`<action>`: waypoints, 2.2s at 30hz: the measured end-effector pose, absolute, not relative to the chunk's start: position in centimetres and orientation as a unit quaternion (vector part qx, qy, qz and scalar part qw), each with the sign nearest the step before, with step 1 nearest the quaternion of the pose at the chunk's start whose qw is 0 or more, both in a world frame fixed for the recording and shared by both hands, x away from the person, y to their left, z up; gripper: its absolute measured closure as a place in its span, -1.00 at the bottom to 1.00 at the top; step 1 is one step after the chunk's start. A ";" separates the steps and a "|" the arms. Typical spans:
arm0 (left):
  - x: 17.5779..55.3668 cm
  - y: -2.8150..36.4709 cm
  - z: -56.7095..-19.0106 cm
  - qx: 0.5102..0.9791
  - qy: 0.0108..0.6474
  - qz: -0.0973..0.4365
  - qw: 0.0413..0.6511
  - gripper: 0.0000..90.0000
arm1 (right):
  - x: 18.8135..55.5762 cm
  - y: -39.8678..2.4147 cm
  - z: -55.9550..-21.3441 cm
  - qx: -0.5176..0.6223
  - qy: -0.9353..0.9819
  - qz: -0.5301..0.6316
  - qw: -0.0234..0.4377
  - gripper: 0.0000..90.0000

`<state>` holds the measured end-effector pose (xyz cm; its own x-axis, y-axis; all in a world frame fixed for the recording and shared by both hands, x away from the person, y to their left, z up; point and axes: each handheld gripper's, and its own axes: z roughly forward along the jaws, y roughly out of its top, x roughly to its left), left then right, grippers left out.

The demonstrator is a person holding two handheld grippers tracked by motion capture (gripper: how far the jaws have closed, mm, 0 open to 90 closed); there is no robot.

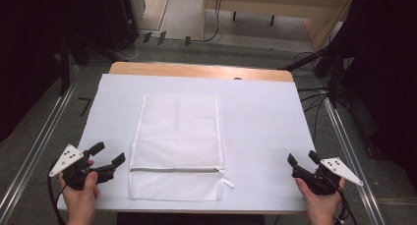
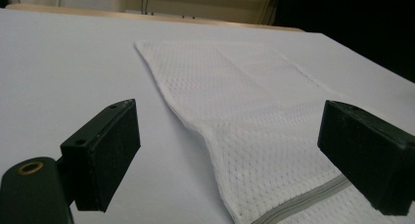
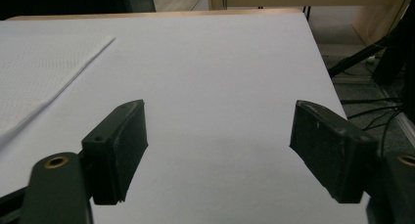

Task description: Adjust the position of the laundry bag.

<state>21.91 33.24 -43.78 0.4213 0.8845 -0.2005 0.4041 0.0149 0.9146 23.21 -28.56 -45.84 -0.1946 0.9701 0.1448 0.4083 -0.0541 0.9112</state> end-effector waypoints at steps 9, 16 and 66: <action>22.1 32.3 -44.1 0.675 0.480 0.233 0.509 -0.81 | 24.5 -22.7 -45.2 0.509 0.667 0.471 0.273 0.16; 22.5 31.6 -44.3 0.689 0.471 0.234 0.499 -0.81 | 27.5 -16.5 -45.9 0.481 0.713 0.462 0.218 0.39; 22.4 31.8 -44.5 0.689 0.479 0.237 0.490 -0.70 | 31.1 -11.9 -48.3 0.519 0.721 0.451 0.087 0.67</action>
<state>22.36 31.82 -44.54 0.4292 0.8918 -0.1433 0.4278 -0.0610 0.9018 31.14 -11.95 -48.31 -0.4460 0.8266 0.3432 0.6697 0.0538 0.7406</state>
